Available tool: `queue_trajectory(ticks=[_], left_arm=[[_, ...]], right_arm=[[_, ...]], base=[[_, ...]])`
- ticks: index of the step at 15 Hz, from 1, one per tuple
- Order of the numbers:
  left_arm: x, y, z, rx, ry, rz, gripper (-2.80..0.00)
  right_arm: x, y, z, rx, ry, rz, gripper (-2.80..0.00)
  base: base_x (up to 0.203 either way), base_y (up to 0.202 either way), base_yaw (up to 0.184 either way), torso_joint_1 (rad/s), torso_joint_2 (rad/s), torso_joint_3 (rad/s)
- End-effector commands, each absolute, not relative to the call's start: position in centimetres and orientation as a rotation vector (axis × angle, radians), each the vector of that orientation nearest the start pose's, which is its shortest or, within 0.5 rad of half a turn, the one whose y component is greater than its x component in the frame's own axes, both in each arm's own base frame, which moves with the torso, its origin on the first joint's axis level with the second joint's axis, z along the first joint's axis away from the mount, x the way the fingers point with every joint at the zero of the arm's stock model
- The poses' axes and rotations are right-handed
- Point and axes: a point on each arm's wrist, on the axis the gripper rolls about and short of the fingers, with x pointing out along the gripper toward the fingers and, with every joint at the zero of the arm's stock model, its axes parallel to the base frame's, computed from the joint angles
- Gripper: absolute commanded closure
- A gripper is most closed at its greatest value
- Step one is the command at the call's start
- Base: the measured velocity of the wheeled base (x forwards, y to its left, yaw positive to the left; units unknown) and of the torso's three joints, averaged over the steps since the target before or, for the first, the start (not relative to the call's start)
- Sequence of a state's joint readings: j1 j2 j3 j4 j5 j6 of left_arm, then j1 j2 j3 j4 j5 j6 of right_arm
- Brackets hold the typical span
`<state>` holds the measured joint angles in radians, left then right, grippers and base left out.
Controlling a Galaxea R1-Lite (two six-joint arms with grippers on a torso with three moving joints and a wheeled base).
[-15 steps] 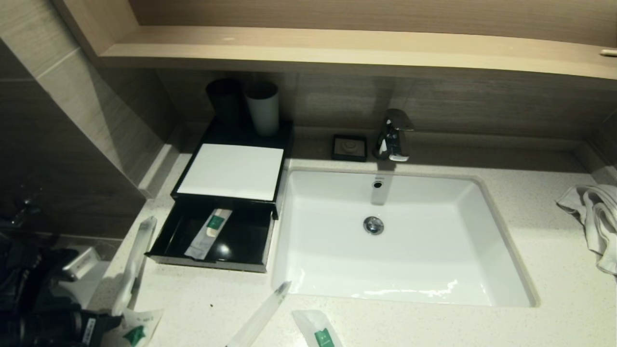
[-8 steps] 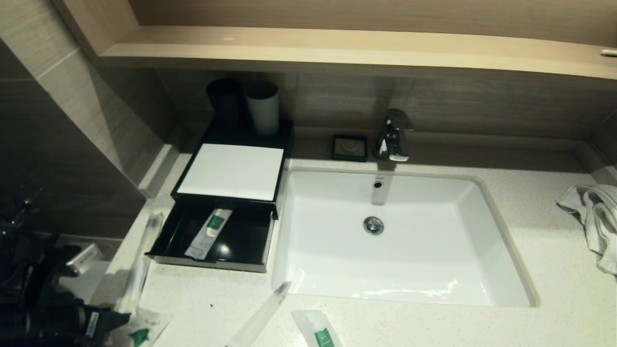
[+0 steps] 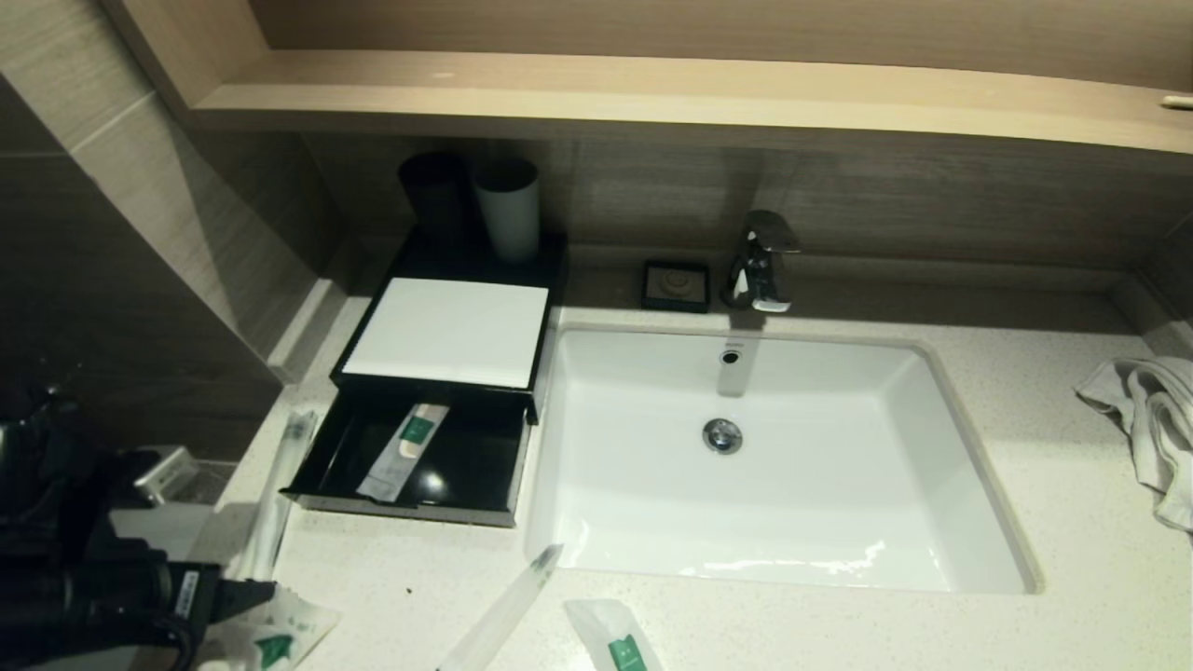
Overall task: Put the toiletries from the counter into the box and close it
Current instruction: Pick up the bathroom toiletry
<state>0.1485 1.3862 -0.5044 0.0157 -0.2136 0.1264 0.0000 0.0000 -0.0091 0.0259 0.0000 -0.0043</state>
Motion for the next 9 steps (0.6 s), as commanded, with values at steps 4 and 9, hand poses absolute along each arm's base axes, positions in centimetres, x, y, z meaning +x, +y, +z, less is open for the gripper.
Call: queue_trajectory(ticks=[4,9], left_arm=[[19.6,2.5,13.1,-0.045,0.879,-0.115,-2.8],[20.3,2.6,13.1,-0.044,0.881,-0.114,-2.8]], right_arm=[[-2.4,0.0,7.5,-0.005,0.017,0.001,0.0],[-2.4,0.0,7.5,-0.005,0.017,0.001,0.0]], base=[[0.0,0.0,0.0,0.0,0.0,0.0],[0.0,0.0,0.0,0.0,0.0,0.0]])
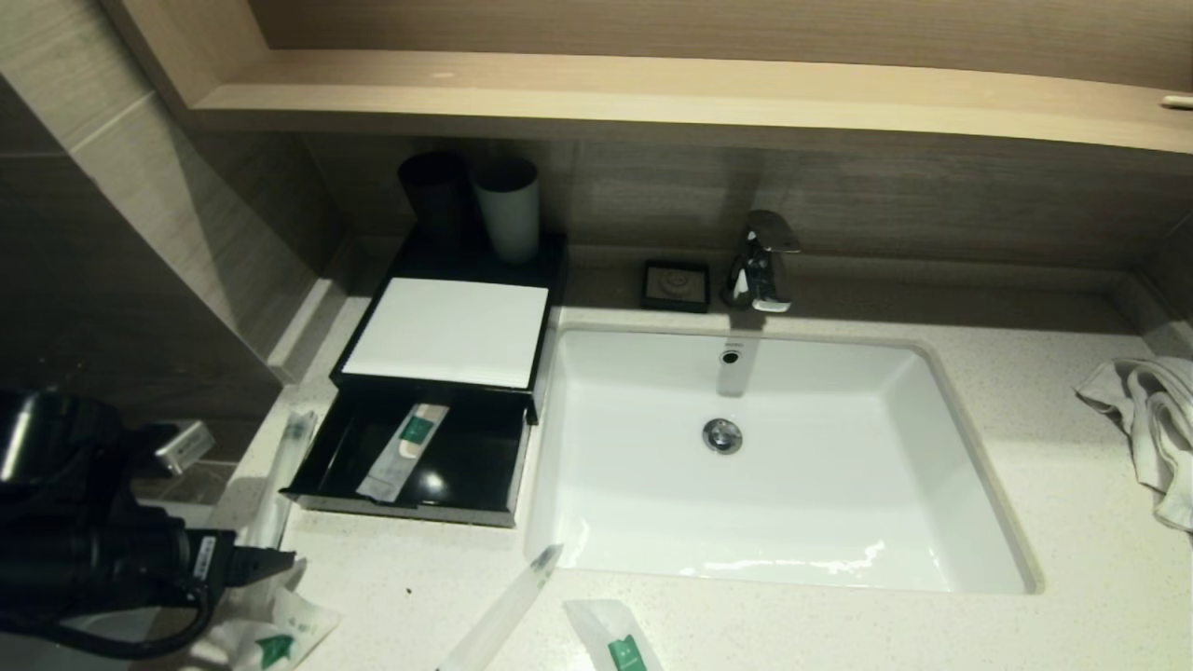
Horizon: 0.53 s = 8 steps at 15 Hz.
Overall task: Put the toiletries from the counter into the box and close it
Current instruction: Pick up the bathroom toiletry
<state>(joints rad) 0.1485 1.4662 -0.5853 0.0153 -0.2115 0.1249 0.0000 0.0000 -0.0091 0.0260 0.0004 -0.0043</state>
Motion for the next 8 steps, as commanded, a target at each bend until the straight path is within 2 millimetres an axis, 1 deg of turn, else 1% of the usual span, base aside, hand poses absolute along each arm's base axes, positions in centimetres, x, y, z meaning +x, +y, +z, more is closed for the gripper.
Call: queue_trajectory(ticks=[1,8], left_arm=[[20.33,2.57,13.14,-0.045,0.879,-0.115,-2.8],[20.52,2.6,12.82,-0.046,0.895,-0.116,-2.8]], right_arm=[[-2.35,0.0,7.54,-0.005,0.017,0.002,0.0],[-2.35,0.0,7.54,-0.005,0.017,0.002,0.0]], base=[[0.0,0.0,0.0,0.0,0.0,0.0],[0.0,0.0,0.0,0.0,0.0,0.0]])
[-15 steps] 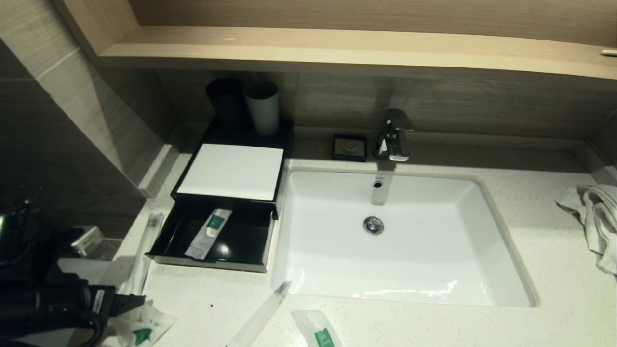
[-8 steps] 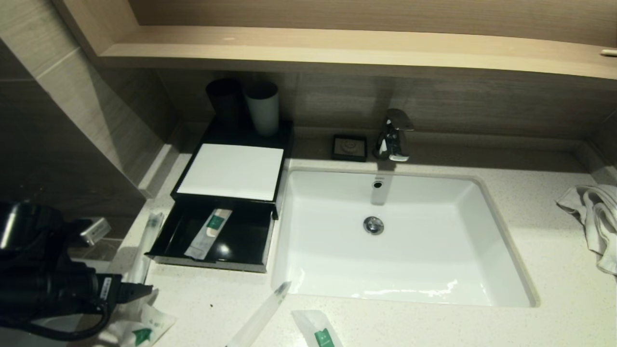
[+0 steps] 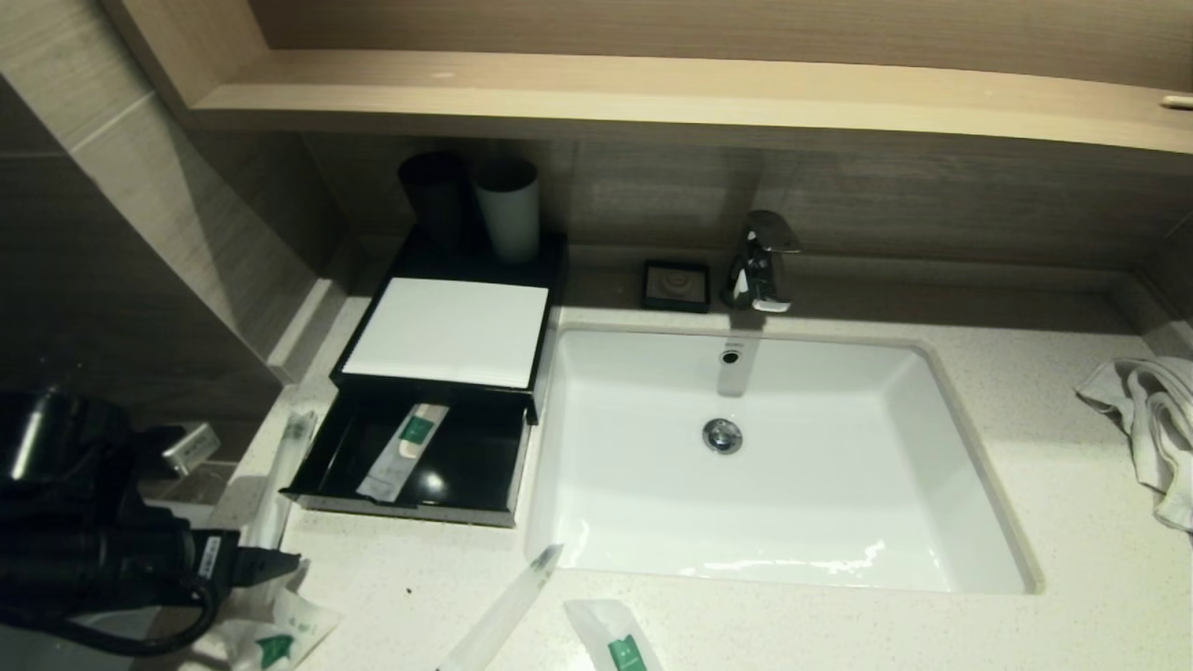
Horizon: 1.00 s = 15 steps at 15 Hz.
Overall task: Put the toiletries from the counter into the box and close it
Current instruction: Pick up the bathroom toiletry
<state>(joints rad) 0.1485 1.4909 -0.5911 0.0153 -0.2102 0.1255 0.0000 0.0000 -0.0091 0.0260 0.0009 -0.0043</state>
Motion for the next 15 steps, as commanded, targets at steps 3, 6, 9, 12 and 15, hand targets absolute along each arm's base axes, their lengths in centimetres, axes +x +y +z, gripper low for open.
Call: queue_trajectory(ticks=[3,6,9,12,15], left_arm=[[20.51,2.6,12.69,-0.047,0.901,-0.116,-2.8],[20.57,2.61,12.59,-0.048,0.905,-0.116,-2.8],[20.62,2.62,12.63,-0.045,0.904,-0.115,-2.8],[20.56,2.66,12.52,-0.036,0.911,-0.096,0.0],[20.43,2.64,12.35,-0.038,0.919,-0.096,0.0]], right_arm=[[-2.35,0.0,7.54,-0.005,0.017,0.0,0.0],[-2.35,0.0,7.54,-0.005,0.017,0.002,0.0],[-2.35,0.0,7.54,-0.005,0.017,0.0,0.0],[-2.35,0.0,7.54,-0.005,0.017,0.002,0.0],[-2.35,0.0,7.54,-0.005,0.017,0.002,0.0]], base=[[0.0,0.0,0.0,0.0,0.0,0.0],[0.0,0.0,0.0,0.0,0.0,0.0],[0.0,0.0,0.0,0.0,0.0,0.0],[0.0,0.0,0.0,0.0,0.0,0.0],[0.0,0.0,0.0,0.0,0.0,0.0]])
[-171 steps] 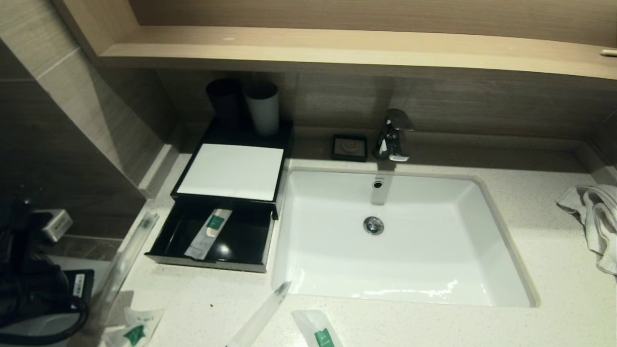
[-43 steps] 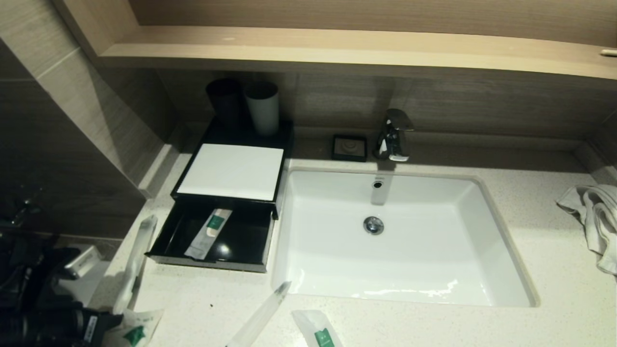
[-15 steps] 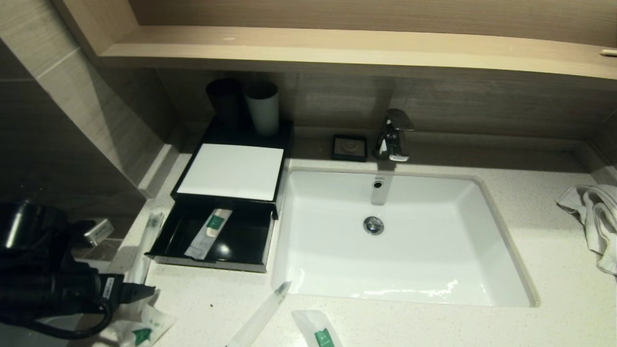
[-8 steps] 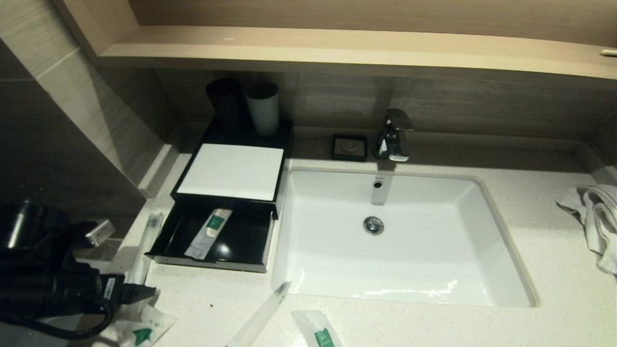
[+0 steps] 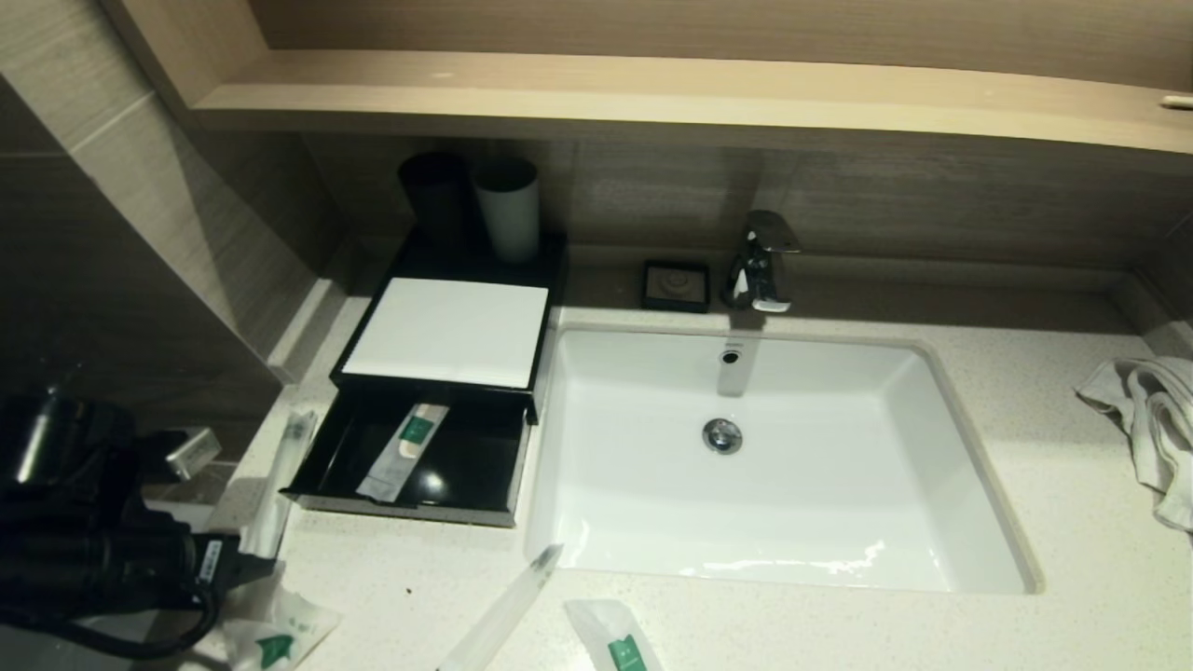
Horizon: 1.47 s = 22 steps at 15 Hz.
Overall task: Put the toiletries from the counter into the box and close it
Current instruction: Pick up the bathroom toiletry
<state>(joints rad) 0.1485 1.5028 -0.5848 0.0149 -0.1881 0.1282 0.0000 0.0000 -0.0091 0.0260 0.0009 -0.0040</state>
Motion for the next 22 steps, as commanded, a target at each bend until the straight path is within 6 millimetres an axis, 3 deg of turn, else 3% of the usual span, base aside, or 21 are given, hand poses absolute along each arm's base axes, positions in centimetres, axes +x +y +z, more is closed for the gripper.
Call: queue_trajectory(ticks=[1,10,22], left_arm=[[20.4,2.6,12.3,-0.038,0.92,-0.096,0.0],[20.2,2.6,12.7,-0.035,0.901,-0.093,0.0],[17.7,2.1,17.9,0.003,0.648,-0.091,0.0]], right_arm=[[-2.4,0.0,7.5,-0.005,0.017,0.001,0.0],[-2.4,0.0,7.5,-0.005,0.017,0.001,0.0],[-2.4,0.0,7.5,-0.005,0.017,0.002,0.0]], base=[[0.0,0.0,0.0,0.0,0.0,0.0],[0.0,0.0,0.0,0.0,0.0,0.0],[0.0,0.0,0.0,0.0,0.0,0.0]])
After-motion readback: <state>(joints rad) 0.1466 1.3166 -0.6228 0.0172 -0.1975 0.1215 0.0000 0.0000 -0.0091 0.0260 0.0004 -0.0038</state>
